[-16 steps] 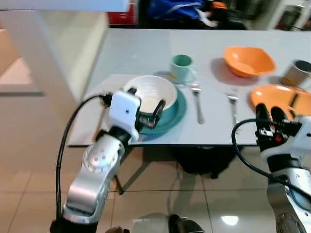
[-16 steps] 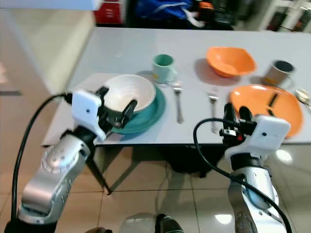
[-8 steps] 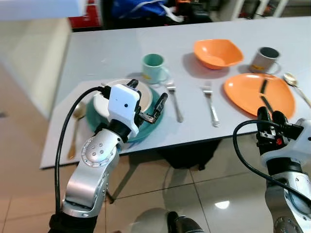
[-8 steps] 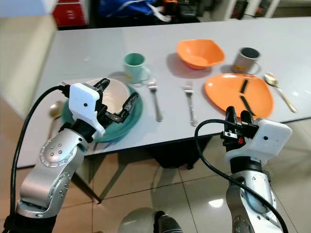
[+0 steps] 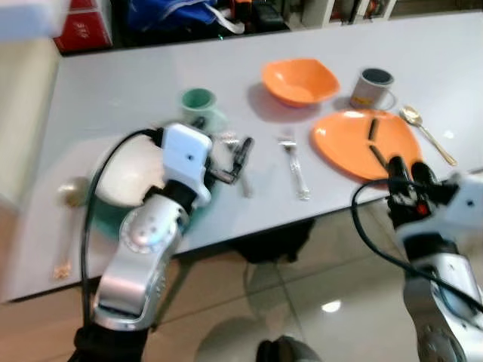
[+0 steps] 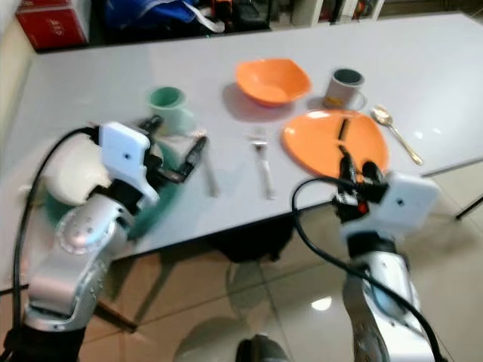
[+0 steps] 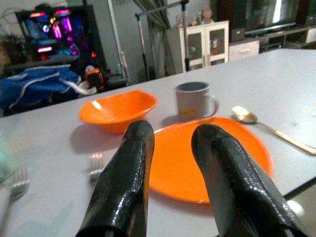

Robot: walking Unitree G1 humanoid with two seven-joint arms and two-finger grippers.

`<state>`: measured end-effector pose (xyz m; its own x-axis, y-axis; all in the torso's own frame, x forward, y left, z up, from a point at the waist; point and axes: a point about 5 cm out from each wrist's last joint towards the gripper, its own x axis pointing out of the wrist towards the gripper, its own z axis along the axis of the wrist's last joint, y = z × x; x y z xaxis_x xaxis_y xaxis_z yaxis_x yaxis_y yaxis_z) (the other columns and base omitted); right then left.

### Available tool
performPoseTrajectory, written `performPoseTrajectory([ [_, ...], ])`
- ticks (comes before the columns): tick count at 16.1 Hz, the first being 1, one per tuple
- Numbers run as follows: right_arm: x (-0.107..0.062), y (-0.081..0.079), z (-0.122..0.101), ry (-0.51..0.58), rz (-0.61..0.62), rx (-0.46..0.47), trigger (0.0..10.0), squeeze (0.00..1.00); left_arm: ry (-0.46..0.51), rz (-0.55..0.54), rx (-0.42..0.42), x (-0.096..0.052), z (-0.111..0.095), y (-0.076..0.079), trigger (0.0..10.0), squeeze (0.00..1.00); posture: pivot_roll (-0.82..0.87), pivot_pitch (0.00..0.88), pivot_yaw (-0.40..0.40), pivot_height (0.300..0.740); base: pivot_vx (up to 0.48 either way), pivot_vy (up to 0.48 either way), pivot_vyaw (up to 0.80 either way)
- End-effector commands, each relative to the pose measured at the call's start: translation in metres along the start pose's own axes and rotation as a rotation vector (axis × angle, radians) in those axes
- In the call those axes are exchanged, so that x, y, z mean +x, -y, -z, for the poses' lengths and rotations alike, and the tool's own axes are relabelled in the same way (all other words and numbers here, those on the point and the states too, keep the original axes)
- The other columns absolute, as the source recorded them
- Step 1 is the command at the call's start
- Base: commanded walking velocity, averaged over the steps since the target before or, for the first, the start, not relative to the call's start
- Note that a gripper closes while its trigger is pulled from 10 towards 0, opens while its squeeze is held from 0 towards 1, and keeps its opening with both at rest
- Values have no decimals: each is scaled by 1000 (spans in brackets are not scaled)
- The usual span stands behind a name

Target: Setting the table

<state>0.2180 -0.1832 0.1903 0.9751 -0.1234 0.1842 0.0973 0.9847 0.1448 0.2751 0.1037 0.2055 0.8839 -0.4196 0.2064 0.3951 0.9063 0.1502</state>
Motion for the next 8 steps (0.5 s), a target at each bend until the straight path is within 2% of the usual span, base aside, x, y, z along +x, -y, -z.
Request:
performPoseTrajectory([
  [1, -3, 6, 2, -24, 29, -13, 10000, 0, -1, 22, 3, 2, 0, 6, 10000, 0, 10, 91, 19, 740, 0, -480, -800],
  [8, -4, 7, 3, -38, 56, -16, 10000, 0, -1, 40, 7, 4, -1, 7, 10000, 0, 9, 104, 31, 740, 0, -480, -800],
])
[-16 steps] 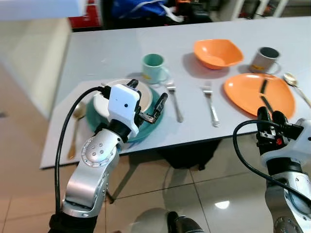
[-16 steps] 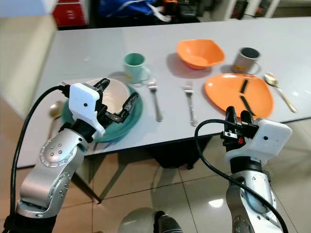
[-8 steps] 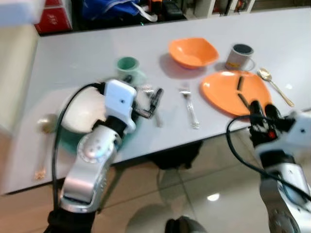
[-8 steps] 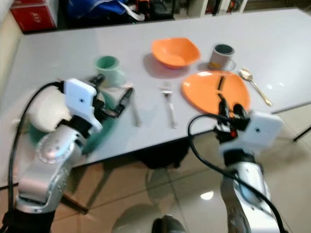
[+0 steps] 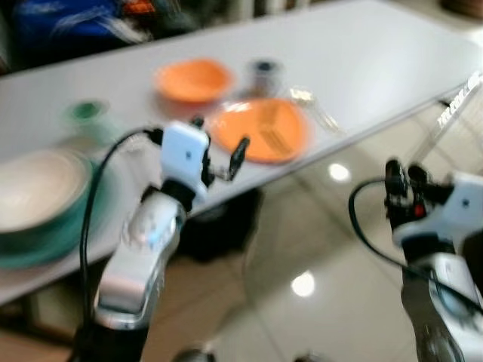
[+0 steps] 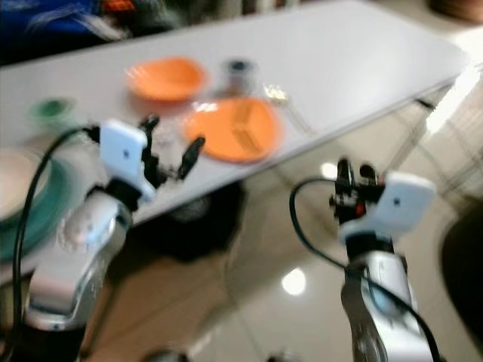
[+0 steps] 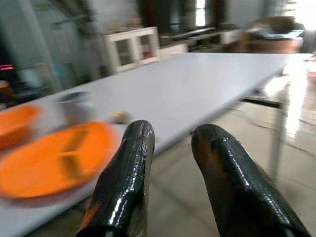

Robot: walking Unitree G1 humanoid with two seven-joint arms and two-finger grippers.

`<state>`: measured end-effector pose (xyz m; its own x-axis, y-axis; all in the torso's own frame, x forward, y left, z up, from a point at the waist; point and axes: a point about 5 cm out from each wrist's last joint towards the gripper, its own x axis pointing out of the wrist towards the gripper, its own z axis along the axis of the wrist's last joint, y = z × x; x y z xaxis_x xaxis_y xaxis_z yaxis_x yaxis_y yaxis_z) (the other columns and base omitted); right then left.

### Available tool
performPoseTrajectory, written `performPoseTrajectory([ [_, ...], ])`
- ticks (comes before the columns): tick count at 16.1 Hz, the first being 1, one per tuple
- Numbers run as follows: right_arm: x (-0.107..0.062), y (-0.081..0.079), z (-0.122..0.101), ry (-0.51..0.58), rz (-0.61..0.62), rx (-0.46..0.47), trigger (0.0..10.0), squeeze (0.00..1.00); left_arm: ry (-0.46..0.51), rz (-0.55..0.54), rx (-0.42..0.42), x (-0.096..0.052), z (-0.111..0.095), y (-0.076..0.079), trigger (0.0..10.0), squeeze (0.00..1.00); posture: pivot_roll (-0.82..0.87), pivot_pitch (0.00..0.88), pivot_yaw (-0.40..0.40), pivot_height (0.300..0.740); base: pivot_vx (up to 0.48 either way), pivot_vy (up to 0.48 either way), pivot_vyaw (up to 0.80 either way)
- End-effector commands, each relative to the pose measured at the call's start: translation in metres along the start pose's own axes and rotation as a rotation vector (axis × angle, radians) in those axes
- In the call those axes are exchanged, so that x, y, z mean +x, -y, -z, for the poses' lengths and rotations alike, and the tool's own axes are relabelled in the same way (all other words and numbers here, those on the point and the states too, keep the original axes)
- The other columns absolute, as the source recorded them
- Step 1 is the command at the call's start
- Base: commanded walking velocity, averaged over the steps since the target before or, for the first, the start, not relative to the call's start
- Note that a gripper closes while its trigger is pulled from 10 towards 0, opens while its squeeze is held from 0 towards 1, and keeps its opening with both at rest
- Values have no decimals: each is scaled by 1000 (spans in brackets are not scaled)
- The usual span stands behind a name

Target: Setting the table

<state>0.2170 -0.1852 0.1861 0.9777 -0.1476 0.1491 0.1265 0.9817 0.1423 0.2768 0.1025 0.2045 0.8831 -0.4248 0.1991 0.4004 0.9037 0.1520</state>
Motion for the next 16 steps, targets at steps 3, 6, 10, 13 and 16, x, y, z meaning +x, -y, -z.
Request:
performPoseTrajectory([
  [3, -2, 4, 1, -14, 37, -3, 10000, 0, -7, 12, 26, 4, 0, 4, 10000, 0, 11, 109, 35, 740, 0, -480, -800],
  [6, 3, 3, 17, -114, 53, -12, 10000, 0, -74, -98, 50, 11, 9, -8, 10000, 0, 7, 111, 44, 740, 0, 0, -771],
  [10, 15, 3, 17, -126, 44, -28, 10000, 0, -34, 2, -7, 14, 5, -1, 10000, 0, 3, 112, 48, 740, 325, 0, 0],
  [13, 18, 6, 19, -136, 72, -8, 10000, 0, -30, 2, -16, 17, 5, 1, 10000, 0, 4, 109, 46, 740, 480, 0, -725],
  [16, 21, 6, 18, -132, 73, -11, 10000, 0, -27, 28, -18, 20, 4, 2, 10000, 0, 7, 105, 49, 740, 480, 0, -800],
])
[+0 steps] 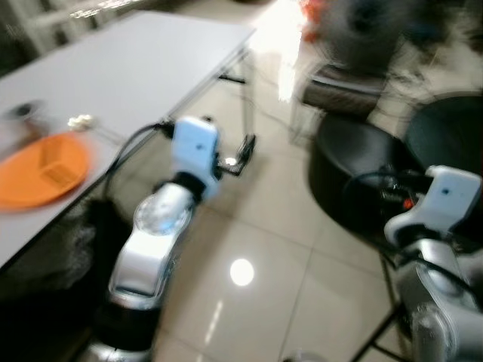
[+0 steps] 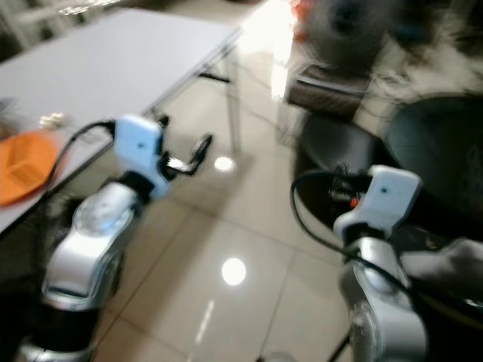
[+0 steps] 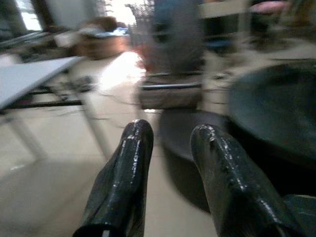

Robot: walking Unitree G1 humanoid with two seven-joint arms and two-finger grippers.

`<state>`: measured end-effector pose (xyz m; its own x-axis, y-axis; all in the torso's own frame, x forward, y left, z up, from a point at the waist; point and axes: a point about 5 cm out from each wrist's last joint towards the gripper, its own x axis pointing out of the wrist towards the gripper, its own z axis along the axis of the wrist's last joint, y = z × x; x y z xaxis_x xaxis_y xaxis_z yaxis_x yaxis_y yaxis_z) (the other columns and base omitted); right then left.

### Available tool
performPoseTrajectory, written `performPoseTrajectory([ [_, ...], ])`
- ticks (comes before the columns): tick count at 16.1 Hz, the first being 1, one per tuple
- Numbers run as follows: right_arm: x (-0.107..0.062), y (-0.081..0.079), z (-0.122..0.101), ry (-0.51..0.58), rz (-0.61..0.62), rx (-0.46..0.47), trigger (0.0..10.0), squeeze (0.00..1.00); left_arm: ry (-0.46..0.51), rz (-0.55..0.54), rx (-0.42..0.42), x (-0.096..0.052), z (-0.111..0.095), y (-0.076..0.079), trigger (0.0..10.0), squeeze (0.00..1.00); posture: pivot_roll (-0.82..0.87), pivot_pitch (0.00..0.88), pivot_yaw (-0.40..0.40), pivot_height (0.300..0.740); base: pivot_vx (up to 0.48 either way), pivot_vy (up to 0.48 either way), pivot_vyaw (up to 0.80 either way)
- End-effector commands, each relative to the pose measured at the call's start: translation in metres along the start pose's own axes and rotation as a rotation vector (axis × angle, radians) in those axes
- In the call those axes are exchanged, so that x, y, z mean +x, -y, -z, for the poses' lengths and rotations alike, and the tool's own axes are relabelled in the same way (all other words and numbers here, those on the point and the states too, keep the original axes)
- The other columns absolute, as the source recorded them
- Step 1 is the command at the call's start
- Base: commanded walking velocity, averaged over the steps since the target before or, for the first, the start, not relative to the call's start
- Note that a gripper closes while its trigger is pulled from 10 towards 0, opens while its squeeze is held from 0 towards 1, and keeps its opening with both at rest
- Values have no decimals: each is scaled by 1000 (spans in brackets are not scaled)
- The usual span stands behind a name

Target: Setting the table

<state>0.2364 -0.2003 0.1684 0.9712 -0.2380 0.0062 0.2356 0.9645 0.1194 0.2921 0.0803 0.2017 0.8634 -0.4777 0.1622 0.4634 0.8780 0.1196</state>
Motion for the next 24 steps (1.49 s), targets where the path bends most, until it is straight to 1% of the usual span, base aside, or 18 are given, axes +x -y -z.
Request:
performPoseTrajectory([
  [1, 2, -9, -2, -1, -34, 18, 10000, 0, 4, -30, 25, -3, -2, -12, 10000, 0, 7, 105, 50, 740, 480, 0, -800],
  [2, 2, -9, -2, 1, -32, 18, 10000, 0, 6, -28, 25, -3, -2, -12, 10000, 0, 9, 105, 49, 740, 480, 0, -800],
  [7, 6, -7, -2, 0, -46, -7, 10000, 0, 13, -30, 30, 0, -3, -14, 10000, 0, 10, 103, 54, 740, 480, 0, 0],
  [12, 8, -3, -1, 5, -35, -24, 10000, 0, 15, 2, 29, 2, -3, -11, 10000, 0, 7, 102, 64, 740, 480, 0, 0],
  [15, 6, 0, 1, -6, -13, -22, 10000, 0, 3, 13, 18, 1, 1, -7, 10000, 0, -8, 98, 69, 740, 480, 0, -800],
  [17, 4, 2, 2, -10, -11, -22, 10000, 0, -14, 14, 11, -2, 7, -6, 10000, 0, -16, 95, 62, 740, 480, 0, -800],
  [20, 1, 1, 3, -20, -13, -23, 10000, 0, -23, 8, 8, -6, 10, -5, 10000, 0, -20, 95, 36, 740, 480, 0, -706],
  [22, 4, -10, 9, -32, -118, -26, 10000, 0, -58, -29, 35, -14, 18, -10, 10000, 0, -10, 92, 11, 740, 480, 0, 0],
  [23, 4, -15, 14, -58, -177, -38, 10000, 0, -81, -57, 47, -20, 22, -15, 10000, 0, 2, 94, -6, 740, 480, 0, 0],
  [24, 6, -22, 23, -93, -241, -31, 10000, 0, -107, -114, 76, -31, 26, -25, 10000, 0, 24, 98, -31, 740, 480, 0, 0],
])
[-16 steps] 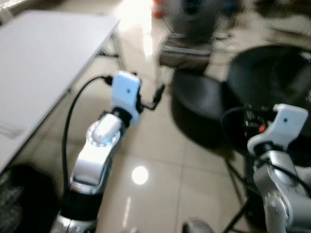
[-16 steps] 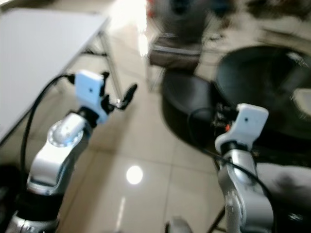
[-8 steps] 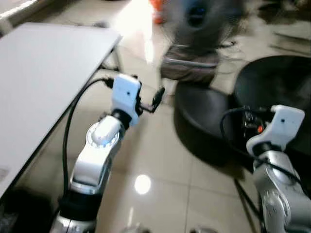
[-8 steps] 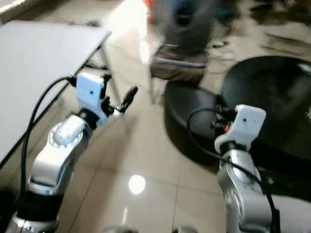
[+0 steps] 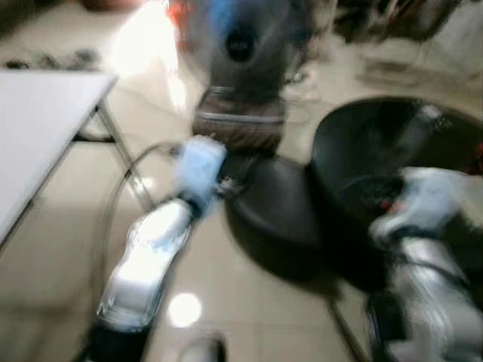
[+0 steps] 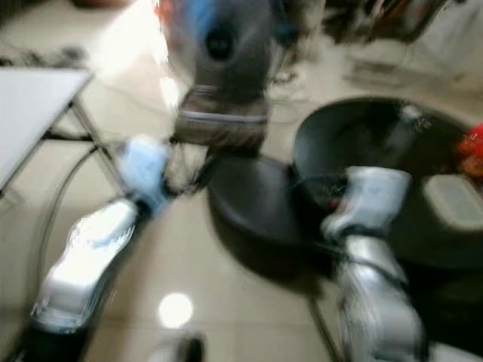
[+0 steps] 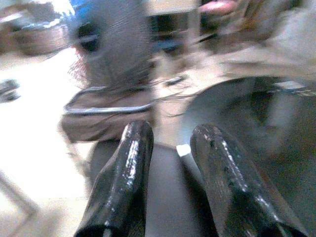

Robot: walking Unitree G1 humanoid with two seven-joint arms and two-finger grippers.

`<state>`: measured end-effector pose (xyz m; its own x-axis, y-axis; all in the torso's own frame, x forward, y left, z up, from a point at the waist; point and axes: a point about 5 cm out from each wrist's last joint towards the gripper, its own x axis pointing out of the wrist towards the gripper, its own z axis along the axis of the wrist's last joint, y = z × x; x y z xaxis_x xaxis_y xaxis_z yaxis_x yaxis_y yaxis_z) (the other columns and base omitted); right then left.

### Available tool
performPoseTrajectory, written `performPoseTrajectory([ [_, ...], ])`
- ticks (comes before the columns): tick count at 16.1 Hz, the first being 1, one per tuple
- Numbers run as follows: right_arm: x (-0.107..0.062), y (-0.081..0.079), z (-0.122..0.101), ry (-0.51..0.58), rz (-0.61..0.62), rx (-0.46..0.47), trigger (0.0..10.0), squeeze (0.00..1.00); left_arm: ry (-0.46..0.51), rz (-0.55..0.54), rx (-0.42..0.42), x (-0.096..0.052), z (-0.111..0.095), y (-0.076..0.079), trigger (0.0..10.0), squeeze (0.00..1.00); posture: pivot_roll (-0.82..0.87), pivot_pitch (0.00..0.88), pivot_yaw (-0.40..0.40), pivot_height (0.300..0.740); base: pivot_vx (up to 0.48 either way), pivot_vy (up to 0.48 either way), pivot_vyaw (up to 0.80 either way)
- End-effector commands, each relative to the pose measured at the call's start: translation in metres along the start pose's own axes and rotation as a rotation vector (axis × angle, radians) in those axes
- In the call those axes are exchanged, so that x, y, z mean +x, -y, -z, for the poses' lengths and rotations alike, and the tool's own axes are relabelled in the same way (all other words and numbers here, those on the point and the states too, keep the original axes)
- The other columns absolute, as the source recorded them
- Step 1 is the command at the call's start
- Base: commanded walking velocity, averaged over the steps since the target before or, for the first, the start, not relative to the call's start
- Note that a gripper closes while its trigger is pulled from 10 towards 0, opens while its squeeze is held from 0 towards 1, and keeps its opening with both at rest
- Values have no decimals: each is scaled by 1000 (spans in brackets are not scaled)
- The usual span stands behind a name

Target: Setting the table

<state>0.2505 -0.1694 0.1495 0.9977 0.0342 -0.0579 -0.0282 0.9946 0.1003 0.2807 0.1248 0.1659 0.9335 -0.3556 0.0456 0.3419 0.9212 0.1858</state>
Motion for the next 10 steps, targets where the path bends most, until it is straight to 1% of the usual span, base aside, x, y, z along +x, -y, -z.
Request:
performPoseTrajectory([
  [1, 2, 0, 11, -40, -53, -4, 10000, 0, -6, -70, 44, -8, -1, -10, 10000, 0, 37, 101, -44, 740, 480, 0, 0],
  [2, 6, -8, 20, -72, -121, 7, 10000, 0, -41, -109, 70, -21, 5, -21, 10000, 0, 64, 107, -67, 740, 480, 0, 0],
  [3, 9, -12, 34, -121, -152, 35, 10000, 0, -105, -99, 99, -34, 16, -24, 10000, 0, 93, 114, -82, 740, 0, 0, 0],
  [4, 11, -6, 57, -197, -118, 57, 10000, 0, -224, -58, 129, -41, 40, -21, 10000, 0, 110, 113, -81, 740, 0, 0, 0],
  [5, 10, 3, 80, -275, -55, 81, 10000, 0, -351, -5, 156, -45, 66, -16, 10000, 0, 105, 111, -66, 740, 0, 0, 0],
  [6, 8, 12, 104, -368, 30, 135, 10000, 0, -466, 48, 160, -49, 92, -10, 10000, 0, 90, 108, -43, 740, 0, 0, 0],
  [7, 0, 22, 144, -515, 99, 195, 10000, 0, -588, 74, 108, -52, 124, -4, 10000, 0, 74, 99, -9, 740, 0, 0, 0],
  [8, -8, 25, 171, -628, 131, 165, 10000, 0, -666, 78, 35, -53, 145, 2, 10000, 0, 72, 98, 11, 740, 0, 0, 0],
  [9, -20, 26, 194, -737, 160, 150, 10000, 0, -749, 85, -2, -55, 167, 8, 10000, 0, 72, 91, 25, 740, 0, 0, 0],
  [10, -25, 25, 201, -772, 164, 138, 10000, 0, -786, 99, -11, -57, 175, 11, 10000, 0, 74, 88, 29, 740, 0, 0, 0],
])
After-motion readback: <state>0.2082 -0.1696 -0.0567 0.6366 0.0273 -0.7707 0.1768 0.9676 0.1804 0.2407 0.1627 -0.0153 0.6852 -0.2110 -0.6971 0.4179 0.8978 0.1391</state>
